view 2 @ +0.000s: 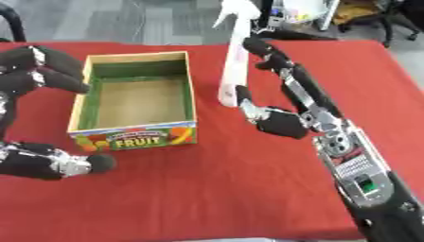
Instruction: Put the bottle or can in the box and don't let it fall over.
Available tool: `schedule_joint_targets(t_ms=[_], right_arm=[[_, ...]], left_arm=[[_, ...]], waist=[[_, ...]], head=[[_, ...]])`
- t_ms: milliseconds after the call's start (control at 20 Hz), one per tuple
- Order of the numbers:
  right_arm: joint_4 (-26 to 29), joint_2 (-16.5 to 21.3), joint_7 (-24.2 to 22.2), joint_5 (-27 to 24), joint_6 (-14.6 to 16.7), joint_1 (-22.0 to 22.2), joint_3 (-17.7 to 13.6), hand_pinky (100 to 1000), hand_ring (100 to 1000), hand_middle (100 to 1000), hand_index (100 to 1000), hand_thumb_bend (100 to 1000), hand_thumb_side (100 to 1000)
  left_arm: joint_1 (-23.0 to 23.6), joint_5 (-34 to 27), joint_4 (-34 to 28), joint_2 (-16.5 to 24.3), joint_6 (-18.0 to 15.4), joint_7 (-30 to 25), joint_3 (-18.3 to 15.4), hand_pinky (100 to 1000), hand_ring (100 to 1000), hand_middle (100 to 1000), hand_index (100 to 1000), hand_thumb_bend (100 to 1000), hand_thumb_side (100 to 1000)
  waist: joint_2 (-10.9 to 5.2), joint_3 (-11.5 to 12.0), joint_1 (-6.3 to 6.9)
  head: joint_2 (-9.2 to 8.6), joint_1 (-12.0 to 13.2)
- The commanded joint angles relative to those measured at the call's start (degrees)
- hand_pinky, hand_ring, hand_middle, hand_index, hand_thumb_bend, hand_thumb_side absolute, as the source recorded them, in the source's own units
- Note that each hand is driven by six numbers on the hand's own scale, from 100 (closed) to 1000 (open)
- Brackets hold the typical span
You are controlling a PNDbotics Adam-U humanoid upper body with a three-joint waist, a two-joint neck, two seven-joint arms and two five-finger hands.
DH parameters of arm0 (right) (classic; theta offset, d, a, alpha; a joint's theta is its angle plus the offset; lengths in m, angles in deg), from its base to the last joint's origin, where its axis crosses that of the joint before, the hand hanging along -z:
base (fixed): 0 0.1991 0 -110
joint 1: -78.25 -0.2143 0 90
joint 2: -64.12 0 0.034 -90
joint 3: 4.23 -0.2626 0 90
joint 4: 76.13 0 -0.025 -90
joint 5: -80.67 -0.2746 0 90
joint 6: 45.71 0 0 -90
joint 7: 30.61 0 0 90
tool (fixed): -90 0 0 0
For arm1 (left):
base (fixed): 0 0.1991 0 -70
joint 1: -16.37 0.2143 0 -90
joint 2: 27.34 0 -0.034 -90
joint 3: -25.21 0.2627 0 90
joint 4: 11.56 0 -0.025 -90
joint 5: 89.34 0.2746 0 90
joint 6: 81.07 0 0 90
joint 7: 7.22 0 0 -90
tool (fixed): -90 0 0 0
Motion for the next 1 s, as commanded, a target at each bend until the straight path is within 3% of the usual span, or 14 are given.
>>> schedule_joint_targets(t_ms=[50, 150, 400, 650, 1000], right_arm=[[-0.3, 0.7, 2.4, -1.1, -0.8, 0.1, -1.0, 884, 982, 1000, 1000, 100, 470], [-0.9, 0.7, 4.1, -1.4, -1.3, 0.5, -1.4, 881, 980, 1000, 1000, 100, 470], [-3.2, 0.3, 9.6, -2.4, -2.5, 1.1, -2.2, 863, 978, 1000, 1000, 100, 470], [-6.6, 0.5, 14.9, -5.8, -3.6, 0.8, -1.8, 858, 994, 1000, 1000, 100, 470], [-11.9, 2.5, 18.6, -12.9, -3.7, -0.9, -0.7, 874, 1000, 1000, 1000, 100, 470]], left_arm=[[1.2, -7.1, 1.6, 0.2, 4.2, 0.6, -1.5, 747, 895, 724, 743, 689, 547], [2.7, -12.7, 2.7, 0.5, 7.1, 1.0, -2.8, 788, 1000, 797, 802, 652, 583], [6.0, -24.3, 4.2, 1.3, 11.8, 1.4, -6.2, 841, 1000, 919, 888, 646, 582], [8.5, -32.4, 5.4, 1.5, 13.5, 1.4, -8.6, 849, 1000, 943, 903, 644, 586], [10.6, -35.5, 6.3, 1.1, 13.9, 1.4, -10.5, 840, 1000, 927, 905, 628, 621]], waist=[[-1.00, 0.0, 0.02], [-0.96, 0.0, 0.07], [-0.95, 0.2, 0.05], [-0.97, 0.5, -0.06], [-1.04, 0.8, -0.11]], head=[[-0.41, 0.0], [-0.46, -0.2], [-0.55, -0.5], [-0.62, -0.8], [-0.64, -1.1]])
